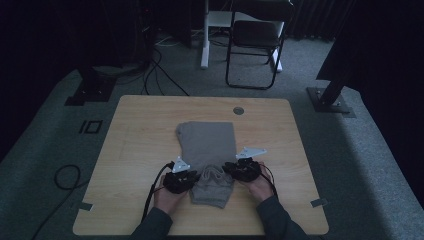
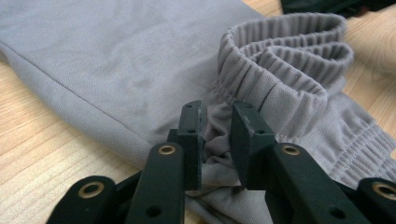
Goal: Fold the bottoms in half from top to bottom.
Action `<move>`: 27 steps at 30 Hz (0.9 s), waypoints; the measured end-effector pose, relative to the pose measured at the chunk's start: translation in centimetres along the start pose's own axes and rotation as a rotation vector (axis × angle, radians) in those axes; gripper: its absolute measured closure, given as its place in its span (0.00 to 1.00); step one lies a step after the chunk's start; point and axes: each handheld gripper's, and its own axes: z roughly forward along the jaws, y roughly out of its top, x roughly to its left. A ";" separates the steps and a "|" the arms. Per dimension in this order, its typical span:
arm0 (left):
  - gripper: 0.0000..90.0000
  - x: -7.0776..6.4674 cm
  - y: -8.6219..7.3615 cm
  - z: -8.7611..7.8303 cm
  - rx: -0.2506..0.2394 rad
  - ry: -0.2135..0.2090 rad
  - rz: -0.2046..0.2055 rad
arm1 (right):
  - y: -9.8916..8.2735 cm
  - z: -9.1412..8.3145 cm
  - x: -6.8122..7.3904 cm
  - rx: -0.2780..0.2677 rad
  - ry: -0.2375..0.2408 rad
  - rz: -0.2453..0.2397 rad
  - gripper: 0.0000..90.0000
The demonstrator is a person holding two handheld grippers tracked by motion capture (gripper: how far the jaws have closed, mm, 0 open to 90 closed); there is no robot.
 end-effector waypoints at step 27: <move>0.76 -0.7 0.3 1.7 0.028 0.020 0.046 | -1.2 0.4 1.5 0.036 0.067 -0.038 0.71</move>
